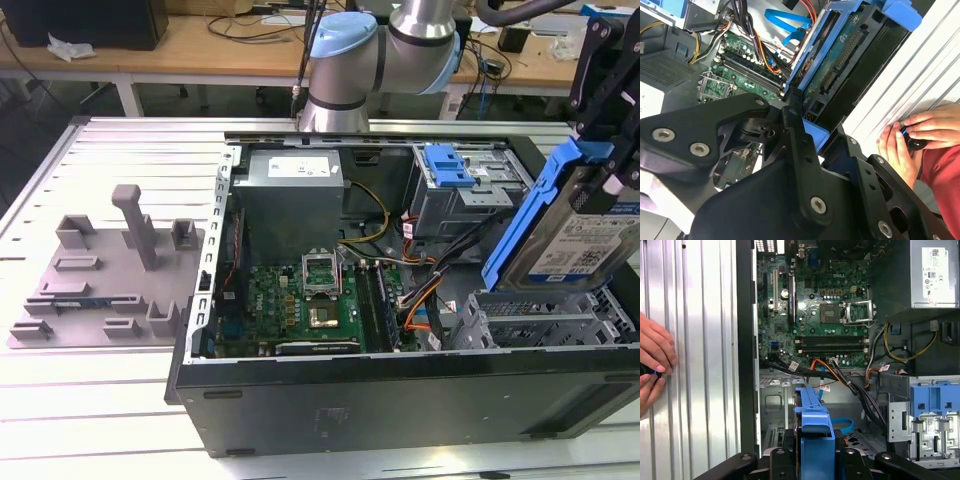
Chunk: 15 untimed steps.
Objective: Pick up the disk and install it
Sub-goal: 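Insert the disk into the insertion slot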
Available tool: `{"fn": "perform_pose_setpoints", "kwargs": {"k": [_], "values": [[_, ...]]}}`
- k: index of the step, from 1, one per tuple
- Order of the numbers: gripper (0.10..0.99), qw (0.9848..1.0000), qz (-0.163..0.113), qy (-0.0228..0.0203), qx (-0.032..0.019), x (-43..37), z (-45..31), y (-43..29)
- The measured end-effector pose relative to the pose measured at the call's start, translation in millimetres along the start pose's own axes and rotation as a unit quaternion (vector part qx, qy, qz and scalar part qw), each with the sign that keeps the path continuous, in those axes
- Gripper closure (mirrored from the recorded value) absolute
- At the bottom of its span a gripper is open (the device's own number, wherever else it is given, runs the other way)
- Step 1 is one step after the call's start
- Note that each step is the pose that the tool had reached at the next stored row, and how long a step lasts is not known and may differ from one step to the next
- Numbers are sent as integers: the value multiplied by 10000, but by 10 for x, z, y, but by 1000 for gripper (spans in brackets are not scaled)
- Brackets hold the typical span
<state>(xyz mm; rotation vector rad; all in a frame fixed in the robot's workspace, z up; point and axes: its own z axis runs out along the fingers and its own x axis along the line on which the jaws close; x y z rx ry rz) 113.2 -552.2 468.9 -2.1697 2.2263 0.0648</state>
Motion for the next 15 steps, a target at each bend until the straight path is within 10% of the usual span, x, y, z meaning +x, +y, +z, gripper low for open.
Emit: {"fn": "perform_pose_setpoints", "kwargs": {"k": [15], "values": [[718, 10000, 0, 0, 0, 21, 65, -3]]}}
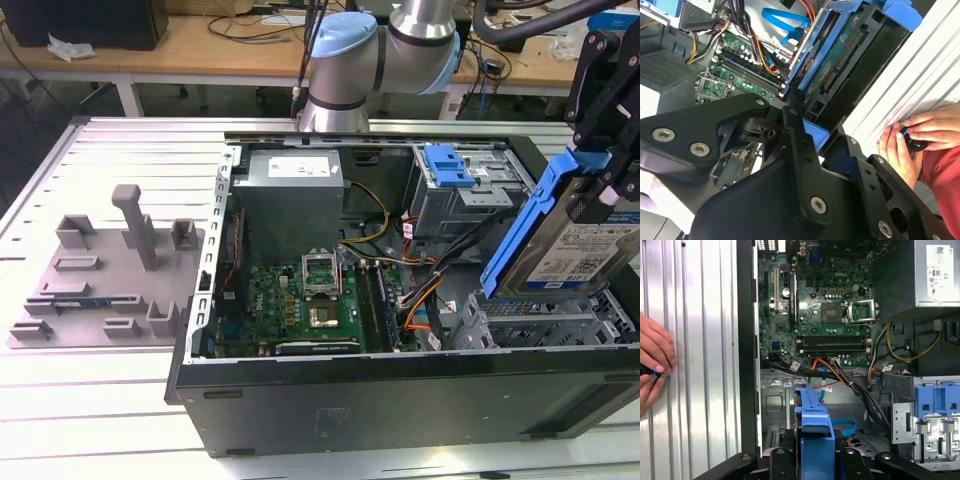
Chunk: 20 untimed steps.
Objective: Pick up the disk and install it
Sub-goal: 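Insert the disk into the insertion slot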
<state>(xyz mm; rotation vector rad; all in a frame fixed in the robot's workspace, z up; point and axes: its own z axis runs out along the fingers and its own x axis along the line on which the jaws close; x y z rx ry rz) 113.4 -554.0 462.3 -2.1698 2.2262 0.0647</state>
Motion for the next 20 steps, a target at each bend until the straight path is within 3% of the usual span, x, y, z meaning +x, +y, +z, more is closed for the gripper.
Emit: {"fn": "perform_pose_setpoints", "kwargs": {"k": [20], "values": [[718, 10000, -46, 0, -3, 15, 66, -13]]}}
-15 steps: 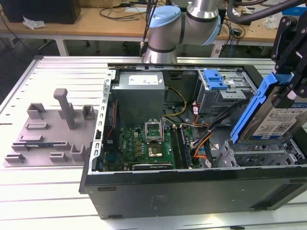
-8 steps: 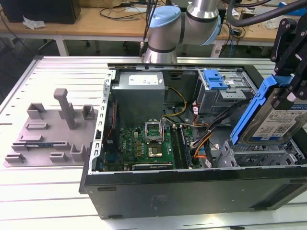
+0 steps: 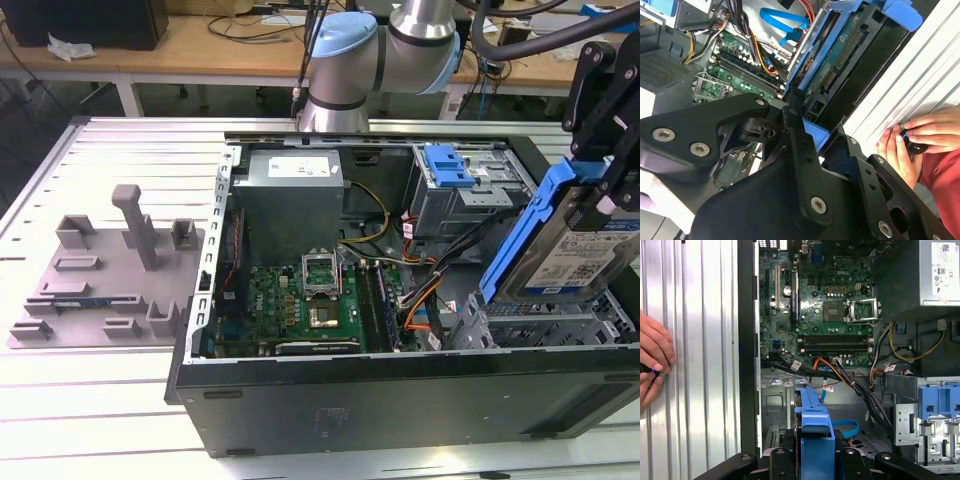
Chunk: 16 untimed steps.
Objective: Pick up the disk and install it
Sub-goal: 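Insert the disk into the insertion slot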
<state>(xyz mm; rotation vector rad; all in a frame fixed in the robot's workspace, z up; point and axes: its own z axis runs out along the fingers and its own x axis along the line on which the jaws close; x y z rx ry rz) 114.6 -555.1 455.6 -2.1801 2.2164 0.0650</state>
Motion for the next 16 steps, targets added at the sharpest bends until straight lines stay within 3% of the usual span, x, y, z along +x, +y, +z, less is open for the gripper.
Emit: {"fn": "perform_pose_setpoints", "kwargs": {"k": [16], "values": [[718, 10000, -9, 0, 0, 27, 49, -6]]}}
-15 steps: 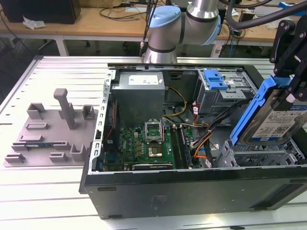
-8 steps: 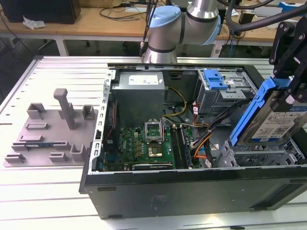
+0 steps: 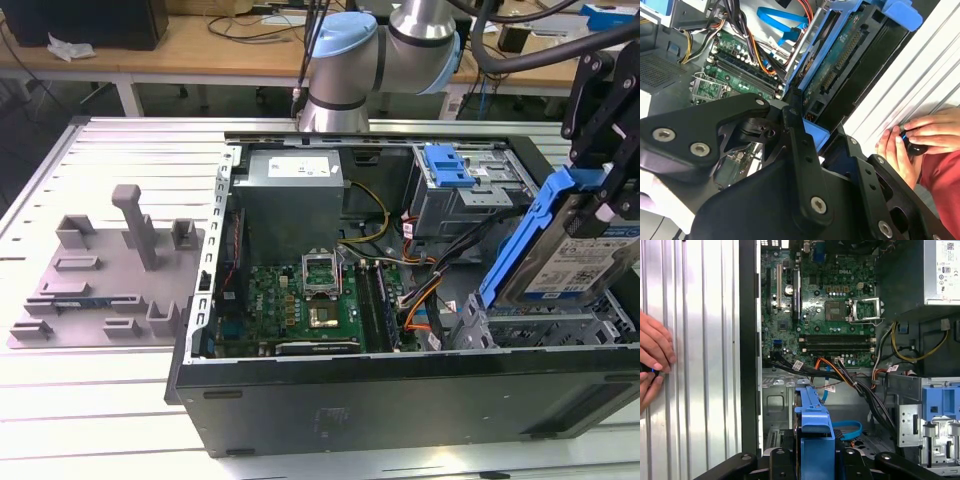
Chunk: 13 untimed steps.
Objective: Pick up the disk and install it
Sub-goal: 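Insert the disk into the insertion slot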
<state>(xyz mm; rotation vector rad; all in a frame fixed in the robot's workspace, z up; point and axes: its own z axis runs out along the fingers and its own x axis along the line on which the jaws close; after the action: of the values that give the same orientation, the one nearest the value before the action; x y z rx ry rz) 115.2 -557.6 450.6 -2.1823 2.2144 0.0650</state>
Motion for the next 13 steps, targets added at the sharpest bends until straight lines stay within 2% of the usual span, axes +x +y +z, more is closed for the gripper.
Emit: {"fn": "perform_pose_setpoints", "kwargs": {"k": [13], "values": [[718, 10000, -2, 0, 0, 5, 102, -5]]}}
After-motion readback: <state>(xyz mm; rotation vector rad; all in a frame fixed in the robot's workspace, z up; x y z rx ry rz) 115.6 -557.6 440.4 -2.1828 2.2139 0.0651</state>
